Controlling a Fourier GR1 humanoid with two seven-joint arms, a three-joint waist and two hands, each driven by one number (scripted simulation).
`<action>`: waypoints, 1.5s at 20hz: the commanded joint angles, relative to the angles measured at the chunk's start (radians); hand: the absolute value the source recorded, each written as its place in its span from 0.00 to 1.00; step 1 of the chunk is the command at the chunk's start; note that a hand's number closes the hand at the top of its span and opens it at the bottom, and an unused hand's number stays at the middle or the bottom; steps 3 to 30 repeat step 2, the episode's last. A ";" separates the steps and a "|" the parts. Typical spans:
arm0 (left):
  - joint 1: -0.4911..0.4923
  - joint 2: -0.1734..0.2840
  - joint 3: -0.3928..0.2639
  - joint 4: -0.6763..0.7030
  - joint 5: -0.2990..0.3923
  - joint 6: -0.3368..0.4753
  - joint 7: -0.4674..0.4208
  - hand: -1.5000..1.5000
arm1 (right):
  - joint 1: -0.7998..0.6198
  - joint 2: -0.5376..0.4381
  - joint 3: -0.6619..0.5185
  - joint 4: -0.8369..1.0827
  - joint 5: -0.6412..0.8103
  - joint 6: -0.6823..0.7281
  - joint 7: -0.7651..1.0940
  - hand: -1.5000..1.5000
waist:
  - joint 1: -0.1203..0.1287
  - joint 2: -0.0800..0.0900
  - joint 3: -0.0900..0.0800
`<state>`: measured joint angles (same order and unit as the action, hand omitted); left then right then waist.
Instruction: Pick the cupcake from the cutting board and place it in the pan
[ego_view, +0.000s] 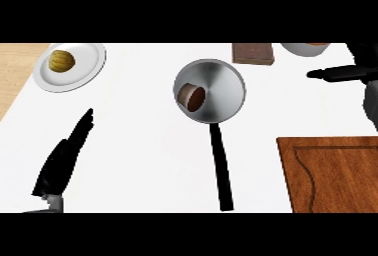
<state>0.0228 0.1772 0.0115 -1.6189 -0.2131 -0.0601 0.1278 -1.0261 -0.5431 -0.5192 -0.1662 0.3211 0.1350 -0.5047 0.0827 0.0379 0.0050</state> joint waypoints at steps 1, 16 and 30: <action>-0.012 -0.021 -0.004 0.001 -0.010 0.021 0.024 0.50 | 0.028 -0.036 0.008 0.010 0.009 0.065 -0.042 0.00 | -0.007 -0.003 0.000; -0.003 -0.004 -0.002 0.034 -0.013 0.006 -0.009 0.50 | 0.032 -0.087 0.012 0.019 0.014 0.118 -0.021 0.00 | -0.013 -0.002 0.000; -0.003 -0.004 -0.002 0.034 -0.013 0.006 -0.009 0.50 | 0.032 -0.087 0.012 0.019 0.014 0.118 -0.021 0.00 | -0.013 -0.002 0.000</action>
